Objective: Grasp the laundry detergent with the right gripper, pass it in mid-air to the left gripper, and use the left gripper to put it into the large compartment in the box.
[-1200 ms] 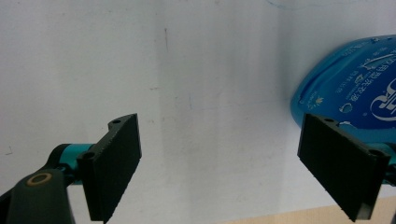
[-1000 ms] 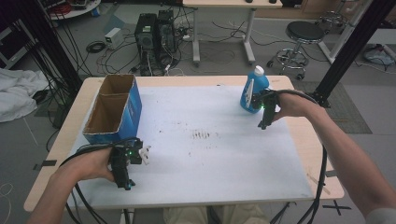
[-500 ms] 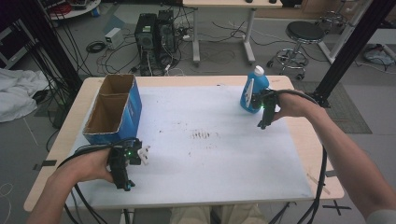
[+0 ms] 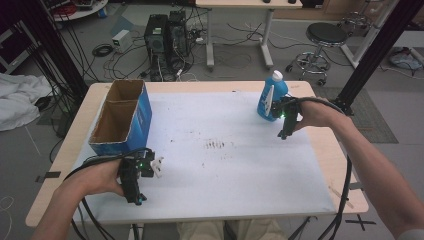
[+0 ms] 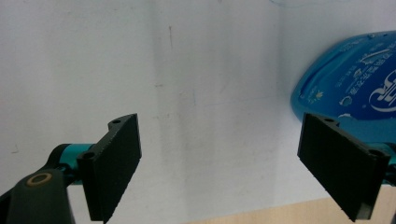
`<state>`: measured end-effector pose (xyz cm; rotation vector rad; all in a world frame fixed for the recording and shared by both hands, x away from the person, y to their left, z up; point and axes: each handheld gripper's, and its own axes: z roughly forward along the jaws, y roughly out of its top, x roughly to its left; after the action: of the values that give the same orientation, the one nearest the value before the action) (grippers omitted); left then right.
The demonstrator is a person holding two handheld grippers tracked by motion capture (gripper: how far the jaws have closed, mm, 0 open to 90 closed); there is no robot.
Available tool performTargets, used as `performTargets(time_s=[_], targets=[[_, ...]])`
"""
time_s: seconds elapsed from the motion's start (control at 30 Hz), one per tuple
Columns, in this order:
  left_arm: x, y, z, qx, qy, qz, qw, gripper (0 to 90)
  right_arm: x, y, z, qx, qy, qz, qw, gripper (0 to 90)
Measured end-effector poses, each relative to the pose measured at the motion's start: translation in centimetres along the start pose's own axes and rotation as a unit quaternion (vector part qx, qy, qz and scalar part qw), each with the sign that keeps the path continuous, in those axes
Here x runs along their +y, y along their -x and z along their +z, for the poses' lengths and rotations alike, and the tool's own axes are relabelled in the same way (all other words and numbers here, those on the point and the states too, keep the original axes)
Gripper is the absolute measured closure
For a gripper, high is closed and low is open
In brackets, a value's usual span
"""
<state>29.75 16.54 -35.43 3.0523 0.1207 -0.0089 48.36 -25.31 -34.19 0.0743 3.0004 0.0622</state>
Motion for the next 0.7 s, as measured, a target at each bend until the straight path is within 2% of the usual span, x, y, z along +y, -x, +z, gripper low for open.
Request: performTargets(time_s=[0.23,0.43,0.47,0.5,0.57,0.6,0.63,0.7], targets=[[0.2,-0.1,0.1,-0.003,0.003,0.001,1.0000,15.6,-1.1,-0.3,-0.7,-0.008,-0.008,0.018,0.9998,12.6],[0.3,-0.3,0.1,-0.004,0.006,0.001,1.0000,15.7,-2.3,-0.1,-1.5,-0.014,-0.016,0.065,0.9976,12.6],[0.3,-0.3,0.1,-0.005,0.005,0.002,1.0000,15.7,-2.3,-0.1,-1.5,-0.014,-0.016,0.065,0.9976,12.6],[0.3,-0.3,0.2,-0.005,0.009,0.003,0.9999,15.6,-2.6,0.0,-1.5,-0.017,-0.025,0.089,0.9956,12.6],[0.4,-0.2,0.1,-0.006,0.007,0.004,0.9999,15.7,-2.8,0.1,-1.4,-0.017,-0.026,0.093,0.9951,12.6],[0.4,-0.2,0.1,-0.006,0.006,0.005,0.9999,15.7,-2.9,0.2,-1.4,-0.016,-0.028,0.103,0.9942,12.6],[0.4,-0.2,0.1,-0.005,0.008,0.004,0.9999,15.6,-3.2,0.4,-1.3,-0.015,-0.027,0.128,0.9913,12.6],[0.3,-0.1,0.0,-0.005,0.009,0.004,0.9999,15.6,-3.3,0.5,-1.3,-0.015,-0.027,0.135,0.9904,12.6]])
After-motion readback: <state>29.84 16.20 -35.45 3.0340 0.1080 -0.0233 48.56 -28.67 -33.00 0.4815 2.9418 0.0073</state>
